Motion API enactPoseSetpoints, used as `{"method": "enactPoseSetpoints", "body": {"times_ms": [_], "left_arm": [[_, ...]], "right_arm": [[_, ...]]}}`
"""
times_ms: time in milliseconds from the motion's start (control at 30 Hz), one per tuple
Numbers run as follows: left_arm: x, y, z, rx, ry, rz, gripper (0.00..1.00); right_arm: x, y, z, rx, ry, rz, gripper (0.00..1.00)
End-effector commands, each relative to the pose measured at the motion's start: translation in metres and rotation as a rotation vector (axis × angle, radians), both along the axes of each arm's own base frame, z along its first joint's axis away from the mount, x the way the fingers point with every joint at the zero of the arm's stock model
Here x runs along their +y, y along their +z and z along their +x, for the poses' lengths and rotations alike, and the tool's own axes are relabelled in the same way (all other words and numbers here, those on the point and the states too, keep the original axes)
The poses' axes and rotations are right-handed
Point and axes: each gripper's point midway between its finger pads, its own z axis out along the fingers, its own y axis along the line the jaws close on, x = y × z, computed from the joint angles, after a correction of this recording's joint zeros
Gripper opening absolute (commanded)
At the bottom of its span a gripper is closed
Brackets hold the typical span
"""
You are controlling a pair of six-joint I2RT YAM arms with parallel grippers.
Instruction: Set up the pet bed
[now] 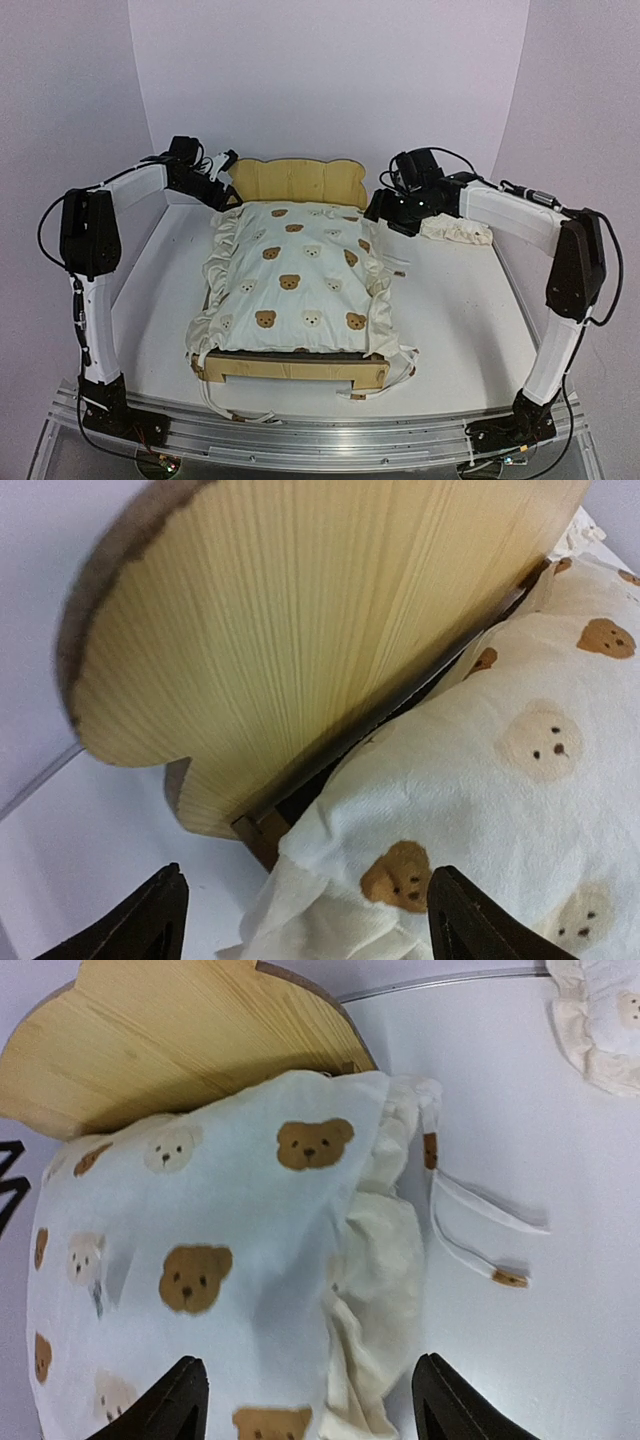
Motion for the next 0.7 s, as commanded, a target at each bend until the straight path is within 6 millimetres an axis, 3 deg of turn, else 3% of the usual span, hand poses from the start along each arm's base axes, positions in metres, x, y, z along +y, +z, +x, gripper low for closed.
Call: {"method": "enactPoseSetpoints", "body": {"times_ms": [0,133,233,300,367,433,533,667], "left_arm": [[0.033,0.093,-0.026,-0.172,0.005,0.068,0.86],[0.051,0.065,-0.072,-0.093,-0.017,0.160,0.85],[0.052,0.034,-0.129,-0.008,-0.114,0.195,0.82],[0.049,0.006,-0.174,0.070,-0.224,0.196,0.80],[0.048,-0.015,-0.208,0.136,-0.289,0.188,0.76],[0.050,-0.040,-0.237,0.213,-0.337,0.198,0.70],[0.056,-0.065,-0.263,0.246,-0.387,0.234,0.68],[0.055,-0.093,-0.291,0.233,-0.466,0.268,0.66]], "right_arm": [[-0.043,0.041,-0.054,0.000,0.081,-0.168,0.71],[-0.038,0.022,-0.105,0.157,0.170,-0.071,0.65],[0.001,0.022,-0.163,0.151,0.432,-0.090,0.64],[0.030,0.025,-0.214,0.080,0.704,-0.156,0.68],[0.027,0.023,-0.230,0.090,0.726,-0.151,0.69],[0.012,0.012,-0.233,0.133,0.653,-0.177,0.69],[0.006,-0.005,-0.248,0.229,0.615,-0.138,0.68],[0.011,-0.032,-0.279,0.347,0.662,-0.091,0.68]]}}
